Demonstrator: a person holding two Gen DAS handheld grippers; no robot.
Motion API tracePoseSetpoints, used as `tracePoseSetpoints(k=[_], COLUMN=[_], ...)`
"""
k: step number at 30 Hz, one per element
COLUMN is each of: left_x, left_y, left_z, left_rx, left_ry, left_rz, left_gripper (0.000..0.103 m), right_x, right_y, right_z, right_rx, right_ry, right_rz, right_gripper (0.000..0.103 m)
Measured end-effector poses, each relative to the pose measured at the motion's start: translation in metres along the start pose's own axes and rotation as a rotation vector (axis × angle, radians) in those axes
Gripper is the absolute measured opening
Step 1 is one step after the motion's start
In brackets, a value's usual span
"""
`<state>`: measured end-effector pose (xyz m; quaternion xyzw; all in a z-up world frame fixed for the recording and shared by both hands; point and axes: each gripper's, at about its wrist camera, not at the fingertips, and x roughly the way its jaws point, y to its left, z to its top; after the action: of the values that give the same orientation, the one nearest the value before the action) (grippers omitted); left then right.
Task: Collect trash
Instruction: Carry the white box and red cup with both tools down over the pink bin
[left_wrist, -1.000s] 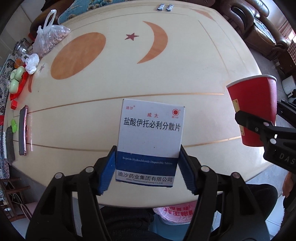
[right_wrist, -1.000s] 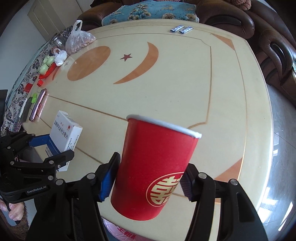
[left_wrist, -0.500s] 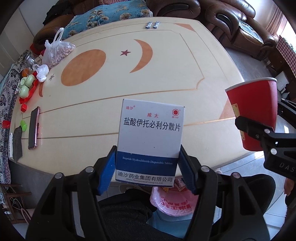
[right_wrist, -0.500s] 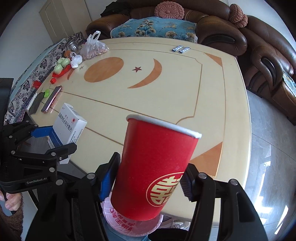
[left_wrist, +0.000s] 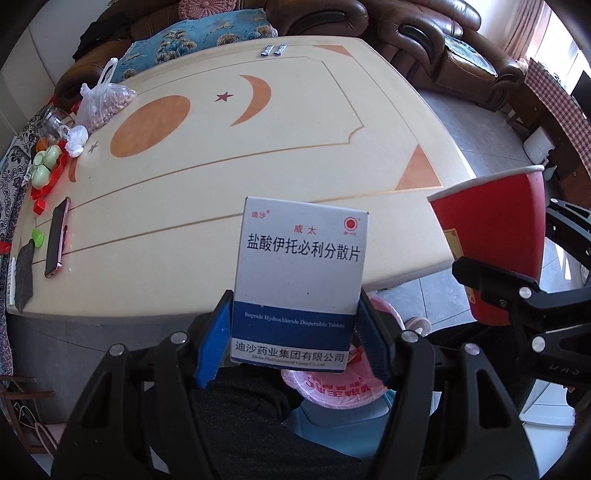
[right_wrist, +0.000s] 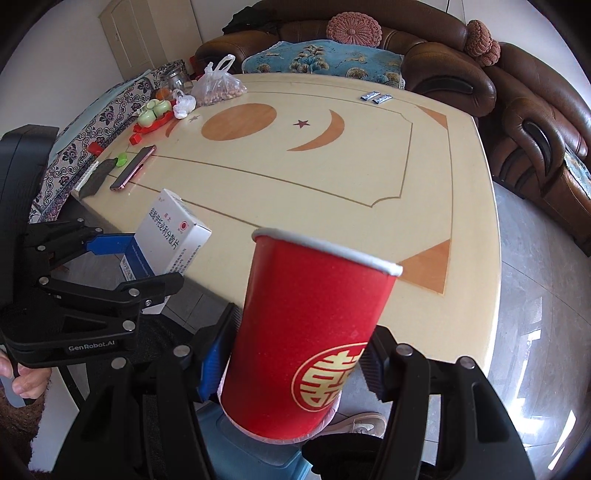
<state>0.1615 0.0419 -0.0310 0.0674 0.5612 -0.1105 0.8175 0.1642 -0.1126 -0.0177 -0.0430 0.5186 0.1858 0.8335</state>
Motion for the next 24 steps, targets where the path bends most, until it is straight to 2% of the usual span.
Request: tracePoseSetpoints(k=[6,12,24], left_x=[0.005,0.020,0.077], left_y=[-0.007,-0.011,-0.014], left_z=[-0.030,-0.057,-0.092], left_rx=[0.009,0.010,0.006], left_ry=[-0.013,0.010,0.075], left_rz=[-0.010,-0.058,-0.090], left_gripper=[0.063,0.063,0.063], right_x=[0.004,0.013,0.065], right_y=[0.011,0.012,0.007], right_z=[-0.036,-0.065,-0.109], right_rx=[0.006,0.032,0.081], right_ry=[0.019,0.035,0.107], right_rz=[0.019,0.029,0.036], right_gripper=[0.059,0.059,0.059])
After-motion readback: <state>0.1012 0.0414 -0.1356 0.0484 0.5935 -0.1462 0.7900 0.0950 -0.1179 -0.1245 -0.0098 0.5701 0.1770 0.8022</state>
